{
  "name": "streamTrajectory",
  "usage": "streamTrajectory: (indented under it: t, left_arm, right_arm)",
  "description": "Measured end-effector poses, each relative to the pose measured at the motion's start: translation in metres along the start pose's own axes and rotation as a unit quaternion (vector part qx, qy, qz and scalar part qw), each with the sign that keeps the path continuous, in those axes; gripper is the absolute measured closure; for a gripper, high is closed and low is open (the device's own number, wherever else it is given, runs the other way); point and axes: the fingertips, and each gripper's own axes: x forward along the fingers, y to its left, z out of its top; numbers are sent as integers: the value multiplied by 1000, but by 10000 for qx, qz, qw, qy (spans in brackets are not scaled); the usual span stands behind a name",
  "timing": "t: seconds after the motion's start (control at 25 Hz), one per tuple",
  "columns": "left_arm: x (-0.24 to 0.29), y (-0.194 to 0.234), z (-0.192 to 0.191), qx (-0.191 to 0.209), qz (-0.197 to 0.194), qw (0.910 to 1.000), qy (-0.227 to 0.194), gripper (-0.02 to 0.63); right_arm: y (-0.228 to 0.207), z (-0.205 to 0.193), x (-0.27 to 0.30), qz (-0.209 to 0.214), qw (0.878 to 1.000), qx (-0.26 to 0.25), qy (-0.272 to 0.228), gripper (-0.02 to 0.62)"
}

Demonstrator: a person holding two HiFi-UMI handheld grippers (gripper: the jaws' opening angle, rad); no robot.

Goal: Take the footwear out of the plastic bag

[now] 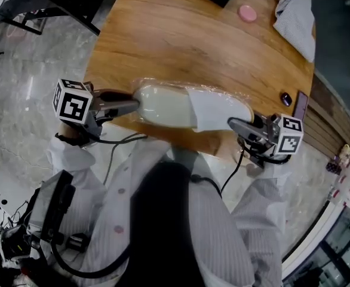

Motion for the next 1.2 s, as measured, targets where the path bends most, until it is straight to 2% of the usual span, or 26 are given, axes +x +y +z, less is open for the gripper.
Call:
streamTrajectory:
  t: [0.16,0.24,0.44,0.6,0.72,0.84,0.92,1.0,1.08,1.2]
  left_arm:
    - [-9,-6,3,111,109,9997,-180,537]
    - [-16,-5,5,130,254,9991,-299,603]
    - [-33,0,3,130,561,9970,-509,604]
    - [-49,8,5,127,964,9922,-774,604]
    - [-63,21,10,120,1460,9844,-978,604]
    - [-65,28,17,196,2021,9724,-1145,604]
    - [-61,30,28,310,2409,9612,-1307,604]
    - [-56,30,43,491,2820,9460,-1524,604]
    - [-50,28,58,666,3183,9281,-1812,604]
    - [-40,18,77,854,3494,9039,-2314,604]
  right_arm:
    - [8,1,-7,25,9999,-81,-82,491]
    - [11,4,-15,-21,9998,-116,-157,491]
    - [9,5,-45,-416,9981,-169,-430,492]
    - [1,6,-77,-1077,9915,-91,-720,494]
    - [-7,7,-95,-1732,9803,-44,-947,492]
    - [-11,8,-106,-2437,9626,-185,-1169,492]
    - [-12,13,-106,-2974,9455,-415,-1259,492]
    - [-11,24,-105,-3517,9228,-726,-1398,492]
    - [-9,38,-101,-4021,8948,-1097,-1602,494]
    - [-1,54,-85,-4554,8557,-1687,-1788,494]
